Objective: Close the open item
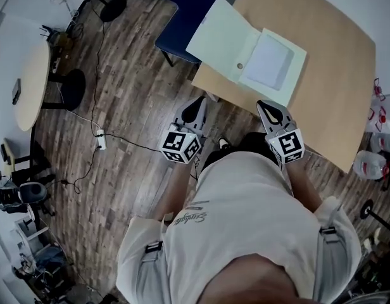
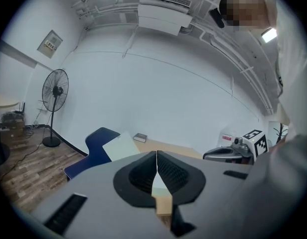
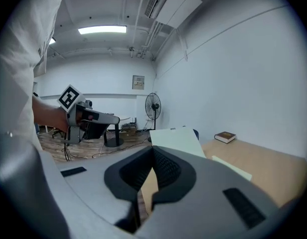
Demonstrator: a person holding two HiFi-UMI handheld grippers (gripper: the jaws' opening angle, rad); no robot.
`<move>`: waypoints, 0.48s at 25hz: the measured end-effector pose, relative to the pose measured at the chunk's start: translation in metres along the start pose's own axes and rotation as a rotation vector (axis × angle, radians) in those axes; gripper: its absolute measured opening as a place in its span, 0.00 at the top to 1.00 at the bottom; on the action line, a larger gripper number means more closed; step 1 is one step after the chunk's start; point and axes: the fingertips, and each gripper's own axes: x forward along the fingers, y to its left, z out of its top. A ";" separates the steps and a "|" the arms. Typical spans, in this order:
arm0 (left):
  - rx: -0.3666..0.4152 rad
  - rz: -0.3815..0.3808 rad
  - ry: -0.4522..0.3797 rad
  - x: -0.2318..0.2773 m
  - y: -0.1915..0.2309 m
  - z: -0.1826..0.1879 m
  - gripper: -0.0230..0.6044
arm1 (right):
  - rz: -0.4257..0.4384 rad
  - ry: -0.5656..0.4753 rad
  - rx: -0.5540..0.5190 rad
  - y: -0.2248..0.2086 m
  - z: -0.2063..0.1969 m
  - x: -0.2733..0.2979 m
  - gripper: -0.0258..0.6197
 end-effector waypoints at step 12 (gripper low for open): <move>0.093 -0.063 0.091 0.096 0.004 0.013 0.94 | -0.128 -0.009 0.254 -0.099 -0.023 0.033 0.97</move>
